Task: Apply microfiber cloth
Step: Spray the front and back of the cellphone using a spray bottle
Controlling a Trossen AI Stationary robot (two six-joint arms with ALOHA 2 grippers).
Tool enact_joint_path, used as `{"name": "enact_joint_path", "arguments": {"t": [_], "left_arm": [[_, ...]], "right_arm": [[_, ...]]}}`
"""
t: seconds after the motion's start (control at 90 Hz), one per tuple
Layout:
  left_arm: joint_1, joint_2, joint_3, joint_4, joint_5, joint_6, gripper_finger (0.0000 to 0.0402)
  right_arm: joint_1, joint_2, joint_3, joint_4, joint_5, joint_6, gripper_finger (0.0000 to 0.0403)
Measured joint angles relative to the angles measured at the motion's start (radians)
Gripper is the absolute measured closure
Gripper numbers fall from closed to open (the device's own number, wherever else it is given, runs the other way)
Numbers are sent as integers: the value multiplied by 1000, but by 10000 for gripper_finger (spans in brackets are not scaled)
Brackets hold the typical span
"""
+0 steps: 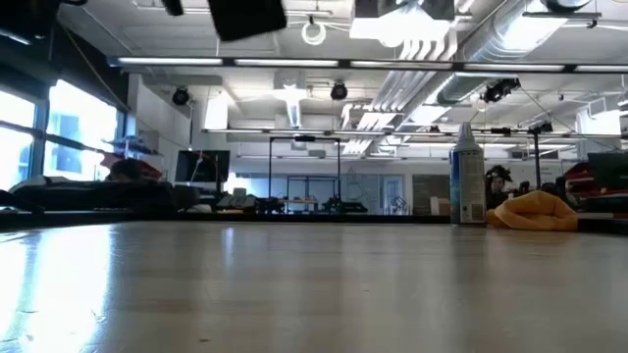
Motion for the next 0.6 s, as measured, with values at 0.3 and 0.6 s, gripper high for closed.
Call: {"name": "enact_joint_path", "arguments": {"t": [0.3,0.6], "left_arm": [[-1,-124,-107,-236,-202,-176,392],[38,-103,-139,-233,-210,-228,386]], "right_arm": [[41,-201,0,-376,521,249,231],[-285,-311,-1,-852,620,800,201]]}}
